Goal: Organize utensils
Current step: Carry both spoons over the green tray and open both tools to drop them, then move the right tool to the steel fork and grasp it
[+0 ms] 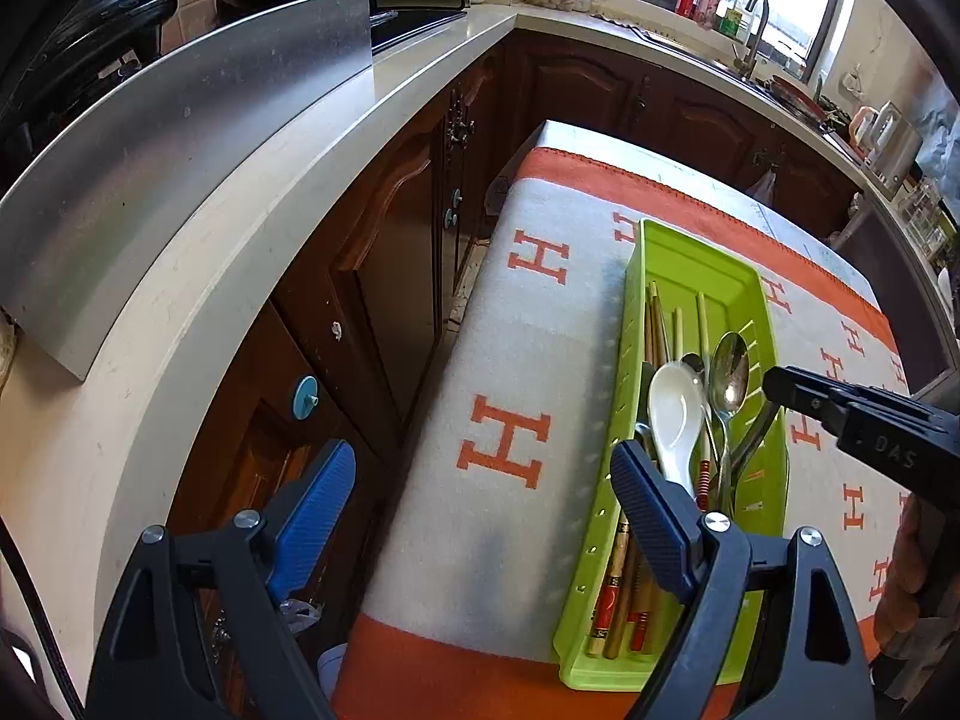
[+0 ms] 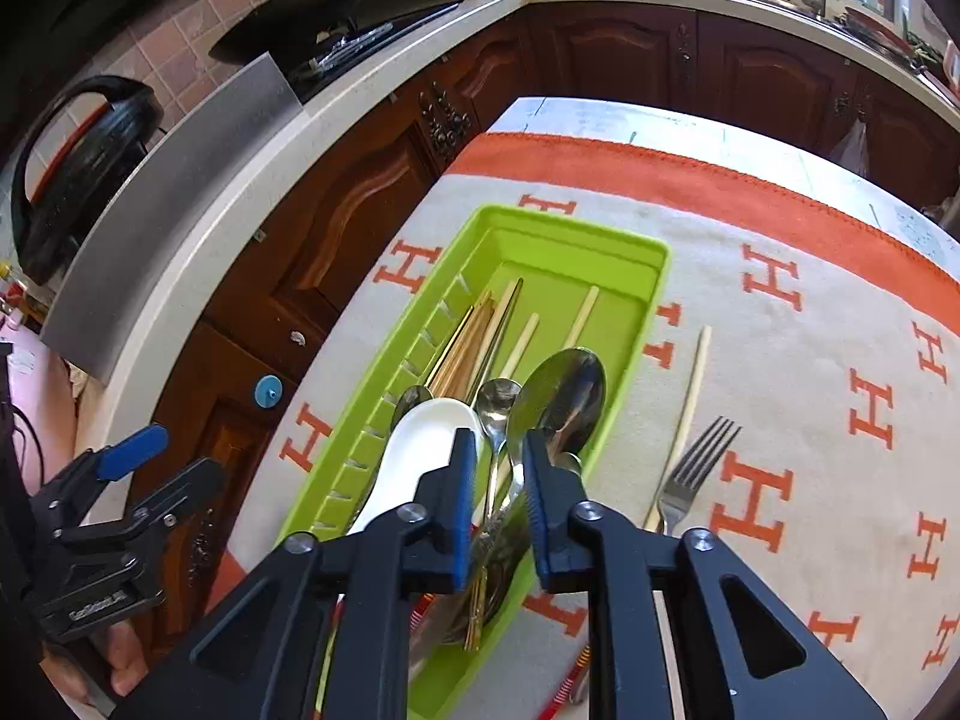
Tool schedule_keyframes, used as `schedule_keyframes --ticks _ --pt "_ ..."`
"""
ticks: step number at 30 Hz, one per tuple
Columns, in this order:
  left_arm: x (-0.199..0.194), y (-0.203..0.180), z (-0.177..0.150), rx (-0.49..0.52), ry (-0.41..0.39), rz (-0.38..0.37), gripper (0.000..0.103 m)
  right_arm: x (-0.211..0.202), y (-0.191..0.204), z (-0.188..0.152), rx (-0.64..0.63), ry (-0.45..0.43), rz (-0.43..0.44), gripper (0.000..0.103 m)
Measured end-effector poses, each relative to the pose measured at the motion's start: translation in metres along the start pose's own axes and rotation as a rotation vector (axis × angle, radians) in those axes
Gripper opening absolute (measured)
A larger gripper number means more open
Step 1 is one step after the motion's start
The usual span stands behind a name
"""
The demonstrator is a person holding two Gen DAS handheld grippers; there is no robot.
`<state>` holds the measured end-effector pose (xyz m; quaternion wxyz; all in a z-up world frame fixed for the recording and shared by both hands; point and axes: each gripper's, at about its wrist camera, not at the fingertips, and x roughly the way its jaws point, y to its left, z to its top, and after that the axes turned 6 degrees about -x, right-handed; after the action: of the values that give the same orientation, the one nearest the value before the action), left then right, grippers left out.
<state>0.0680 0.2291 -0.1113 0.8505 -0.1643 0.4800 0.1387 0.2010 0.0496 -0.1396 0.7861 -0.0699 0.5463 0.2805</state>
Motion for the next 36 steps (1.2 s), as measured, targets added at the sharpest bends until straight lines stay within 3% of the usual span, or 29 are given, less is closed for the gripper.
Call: schedule_keyframes --ticks 8,18,25,36 --pt "-0.002 -0.015 -0.004 0.020 0.000 -0.036 0.086 -0.041 -0.026 -0.014 0.077 -0.041 0.054 0.017" --pt "-0.014 -0.061 -0.015 0.105 -0.012 -0.101 0.086 -0.070 -0.063 -0.043 0.166 -0.071 0.079 0.017" --pt "-0.018 -0.094 -0.024 0.161 -0.020 -0.152 0.086 -0.062 -0.079 -0.067 0.196 -0.058 0.092 0.017" --pt "-0.001 -0.121 -0.038 0.165 -0.011 -0.152 0.086 -0.033 -0.101 -0.087 0.230 -0.023 0.112 0.017"
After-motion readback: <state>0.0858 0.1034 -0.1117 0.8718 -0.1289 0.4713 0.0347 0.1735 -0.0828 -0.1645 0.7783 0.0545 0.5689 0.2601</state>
